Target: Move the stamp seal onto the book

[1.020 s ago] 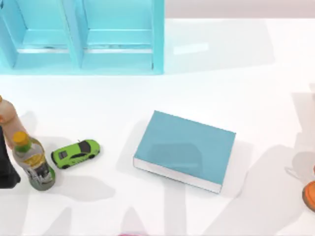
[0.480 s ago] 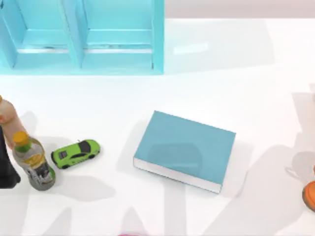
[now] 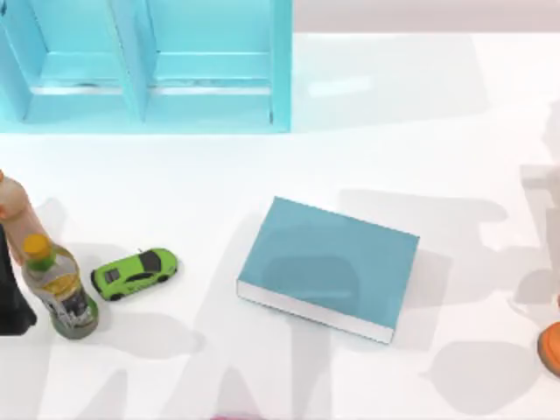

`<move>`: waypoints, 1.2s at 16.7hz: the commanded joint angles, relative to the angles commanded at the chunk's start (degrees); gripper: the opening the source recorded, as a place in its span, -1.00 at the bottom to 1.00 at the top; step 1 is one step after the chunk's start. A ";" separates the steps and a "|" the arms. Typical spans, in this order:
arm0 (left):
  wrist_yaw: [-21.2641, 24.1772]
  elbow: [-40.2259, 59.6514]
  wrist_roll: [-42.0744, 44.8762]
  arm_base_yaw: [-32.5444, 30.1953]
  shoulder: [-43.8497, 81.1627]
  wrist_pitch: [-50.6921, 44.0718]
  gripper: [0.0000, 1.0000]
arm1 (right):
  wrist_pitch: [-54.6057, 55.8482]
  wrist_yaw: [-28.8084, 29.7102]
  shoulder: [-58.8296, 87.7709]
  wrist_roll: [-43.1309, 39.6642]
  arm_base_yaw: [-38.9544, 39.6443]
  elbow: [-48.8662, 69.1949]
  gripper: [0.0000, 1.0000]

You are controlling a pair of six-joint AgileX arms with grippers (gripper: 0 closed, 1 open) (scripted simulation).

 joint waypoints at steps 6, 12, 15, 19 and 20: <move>0.00 0.00 0.00 0.00 0.00 0.00 1.00 | -10.06 0.06 -3.98 8.42 8.99 7.81 -1.00; 0.00 0.00 0.00 0.00 0.00 0.00 1.00 | -9.69 -0.16 -2.38 10.36 10.79 8.25 -1.00; 0.00 0.00 0.00 0.00 0.00 0.00 1.00 | -8.65 -0.19 1.52 16.42 16.80 10.34 -1.00; 0.00 0.00 0.00 0.00 0.00 0.00 1.00 | -6.03 0.15 7.93 27.46 28.03 14.26 -1.00; 0.00 0.00 0.00 0.00 0.00 0.00 1.00 | -5.15 0.23 9.50 30.55 31.01 15.21 -1.00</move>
